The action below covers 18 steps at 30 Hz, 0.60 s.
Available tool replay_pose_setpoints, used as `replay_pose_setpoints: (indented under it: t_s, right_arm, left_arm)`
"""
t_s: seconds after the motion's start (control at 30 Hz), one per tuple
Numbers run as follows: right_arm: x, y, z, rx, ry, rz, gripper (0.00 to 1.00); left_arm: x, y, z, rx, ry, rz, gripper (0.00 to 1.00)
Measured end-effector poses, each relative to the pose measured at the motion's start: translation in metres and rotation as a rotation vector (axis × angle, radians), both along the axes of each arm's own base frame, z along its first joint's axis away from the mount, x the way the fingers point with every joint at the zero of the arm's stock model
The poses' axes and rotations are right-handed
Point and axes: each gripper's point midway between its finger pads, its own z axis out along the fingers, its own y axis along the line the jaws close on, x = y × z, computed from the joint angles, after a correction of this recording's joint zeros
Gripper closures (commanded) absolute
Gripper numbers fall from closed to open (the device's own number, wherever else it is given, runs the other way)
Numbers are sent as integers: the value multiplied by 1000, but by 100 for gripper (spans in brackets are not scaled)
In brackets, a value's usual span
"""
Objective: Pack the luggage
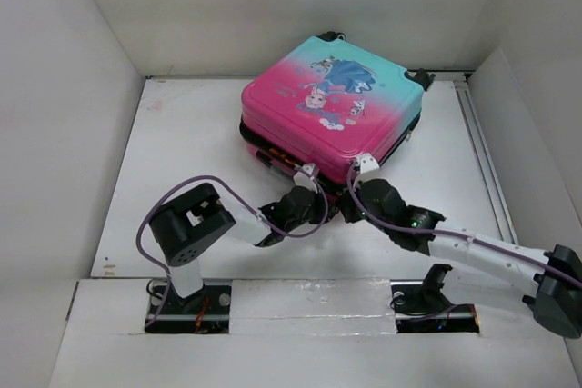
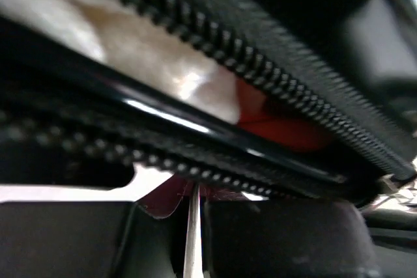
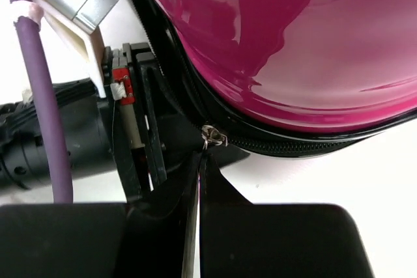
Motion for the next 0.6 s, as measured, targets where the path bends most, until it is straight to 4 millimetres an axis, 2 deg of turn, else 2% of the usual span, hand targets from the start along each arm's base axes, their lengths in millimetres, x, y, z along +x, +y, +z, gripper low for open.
replay_pose_setpoints:
  t_s: [0.13, 0.23, 0.4, 0.47, 0.5, 0.57, 0.6]
  right_arm:
    - [6, 4, -1, -7, -17, -50, 100]
    - [13, 14, 1, 5, -22, -62, 100]
    - [23, 33, -5, -17, -19, -64, 100]
    - [21, 41, -6, 0, -17, -47, 88]
    - [19, 45, -4, 14, -19, -38, 79]
    - [14, 52, 3, 62, -28, -17, 60]
    - [13, 50, 6, 69, -39, -17, 56]
  left_arm:
    - [1, -10, 8, -80, 20, -12, 100]
    - [1, -13, 12, -111, 22, -19, 100]
    - [3, 1, 6, -114, 19, 2, 100]
    - [1, 11, 4, -114, 19, 12, 100]
    - [0, 15, 5, -114, 18, 13, 100]
    - [-3, 21, 12, -120, 6, 17, 86]
    - [-3, 24, 17, -124, -6, 23, 68]
